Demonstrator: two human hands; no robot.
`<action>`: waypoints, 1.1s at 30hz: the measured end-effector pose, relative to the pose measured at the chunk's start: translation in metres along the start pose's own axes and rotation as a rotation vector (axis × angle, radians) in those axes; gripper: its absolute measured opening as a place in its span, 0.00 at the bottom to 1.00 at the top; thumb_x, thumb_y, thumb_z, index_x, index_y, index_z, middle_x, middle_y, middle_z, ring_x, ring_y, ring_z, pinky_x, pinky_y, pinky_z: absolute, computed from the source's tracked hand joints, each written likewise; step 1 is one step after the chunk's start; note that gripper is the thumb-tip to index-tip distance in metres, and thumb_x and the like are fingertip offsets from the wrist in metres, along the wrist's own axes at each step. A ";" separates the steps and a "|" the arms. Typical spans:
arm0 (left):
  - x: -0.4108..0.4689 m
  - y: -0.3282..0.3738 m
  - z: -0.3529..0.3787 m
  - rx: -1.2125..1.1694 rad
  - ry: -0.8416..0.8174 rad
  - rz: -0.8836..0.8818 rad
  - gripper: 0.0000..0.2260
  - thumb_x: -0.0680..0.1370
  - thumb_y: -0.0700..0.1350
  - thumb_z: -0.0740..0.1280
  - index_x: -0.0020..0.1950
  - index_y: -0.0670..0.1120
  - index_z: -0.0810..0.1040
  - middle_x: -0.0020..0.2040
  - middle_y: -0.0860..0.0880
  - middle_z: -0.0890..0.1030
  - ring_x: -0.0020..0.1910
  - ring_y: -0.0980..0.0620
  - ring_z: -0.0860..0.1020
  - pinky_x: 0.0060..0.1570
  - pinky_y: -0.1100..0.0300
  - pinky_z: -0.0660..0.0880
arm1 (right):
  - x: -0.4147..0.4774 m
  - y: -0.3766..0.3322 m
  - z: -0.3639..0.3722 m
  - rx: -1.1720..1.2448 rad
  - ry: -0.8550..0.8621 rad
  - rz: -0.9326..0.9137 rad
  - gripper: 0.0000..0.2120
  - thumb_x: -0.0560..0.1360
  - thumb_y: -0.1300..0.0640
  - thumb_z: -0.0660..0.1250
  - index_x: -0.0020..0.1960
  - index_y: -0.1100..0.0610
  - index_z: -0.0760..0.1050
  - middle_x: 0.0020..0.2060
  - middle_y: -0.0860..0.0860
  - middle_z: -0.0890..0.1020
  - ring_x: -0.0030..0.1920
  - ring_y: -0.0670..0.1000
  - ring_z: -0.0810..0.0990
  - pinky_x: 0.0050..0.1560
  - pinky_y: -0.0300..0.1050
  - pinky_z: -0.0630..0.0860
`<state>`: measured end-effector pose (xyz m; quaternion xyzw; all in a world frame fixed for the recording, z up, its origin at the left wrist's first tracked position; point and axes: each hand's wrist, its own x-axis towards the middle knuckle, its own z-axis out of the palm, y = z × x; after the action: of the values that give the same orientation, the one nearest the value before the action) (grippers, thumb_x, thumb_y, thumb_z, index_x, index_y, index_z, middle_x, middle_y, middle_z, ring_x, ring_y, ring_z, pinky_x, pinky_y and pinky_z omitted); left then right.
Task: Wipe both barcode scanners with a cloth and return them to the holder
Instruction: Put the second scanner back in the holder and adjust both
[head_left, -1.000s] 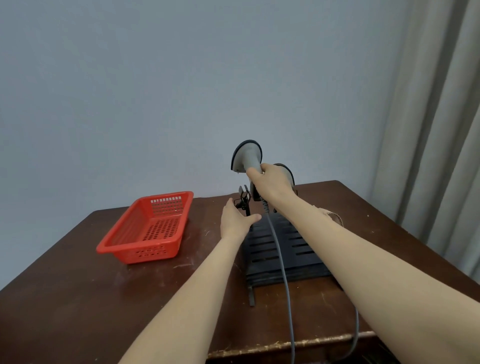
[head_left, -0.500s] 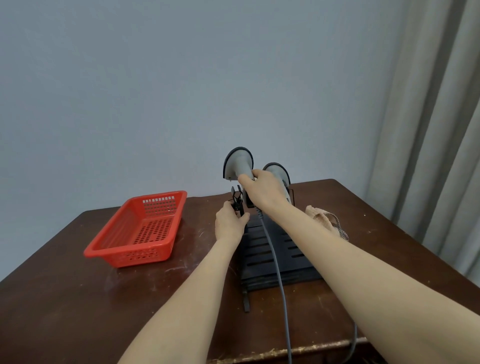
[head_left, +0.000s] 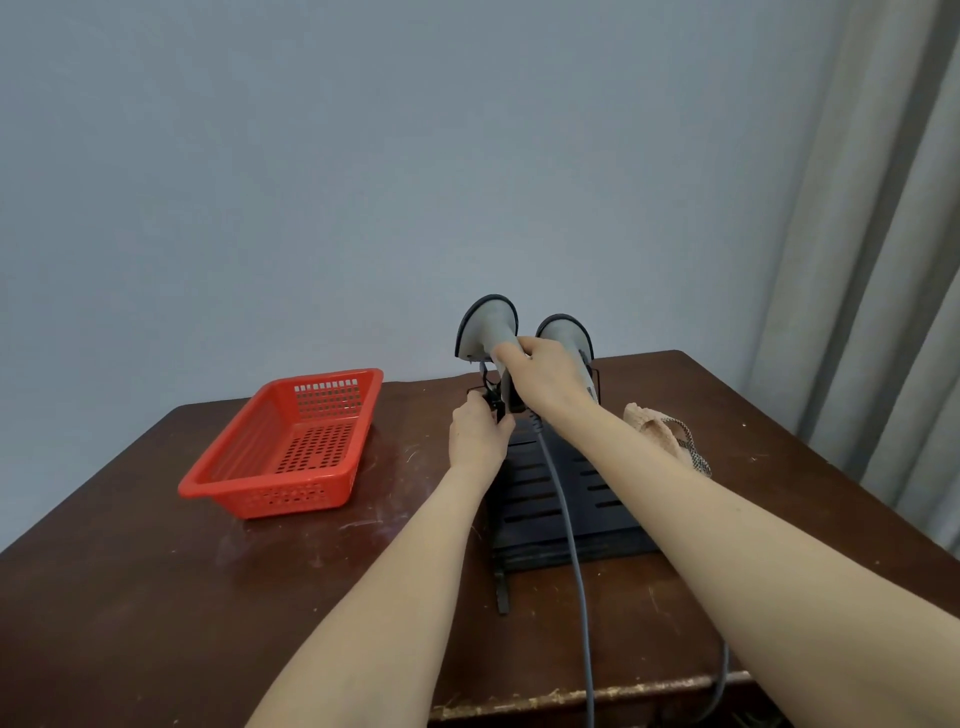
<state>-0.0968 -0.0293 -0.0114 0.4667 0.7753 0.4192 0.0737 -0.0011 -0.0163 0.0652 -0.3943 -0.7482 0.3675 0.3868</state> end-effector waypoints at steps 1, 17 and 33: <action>0.000 0.000 0.000 -0.002 0.000 0.003 0.10 0.76 0.40 0.65 0.54 0.37 0.71 0.50 0.39 0.80 0.50 0.39 0.78 0.44 0.50 0.75 | 0.000 0.000 0.002 -0.006 -0.005 0.004 0.15 0.76 0.53 0.58 0.31 0.55 0.61 0.26 0.49 0.66 0.29 0.50 0.64 0.32 0.44 0.60; 0.000 -0.002 0.000 0.000 -0.001 0.018 0.11 0.77 0.36 0.61 0.58 0.36 0.71 0.52 0.38 0.80 0.50 0.40 0.78 0.41 0.56 0.72 | 0.009 -0.002 0.016 -0.254 -0.045 -0.016 0.18 0.76 0.51 0.54 0.63 0.57 0.68 0.45 0.55 0.79 0.46 0.58 0.77 0.45 0.51 0.74; 0.005 -0.004 0.000 0.011 -0.025 0.042 0.11 0.76 0.37 0.59 0.57 0.36 0.72 0.51 0.40 0.79 0.49 0.42 0.78 0.39 0.59 0.67 | 0.011 0.008 0.022 -0.368 -0.098 0.017 0.08 0.76 0.51 0.54 0.44 0.56 0.66 0.37 0.52 0.73 0.42 0.58 0.74 0.37 0.47 0.67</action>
<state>-0.1024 -0.0265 -0.0125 0.4887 0.7665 0.4104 0.0719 -0.0220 -0.0087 0.0516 -0.4465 -0.8173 0.2463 0.2682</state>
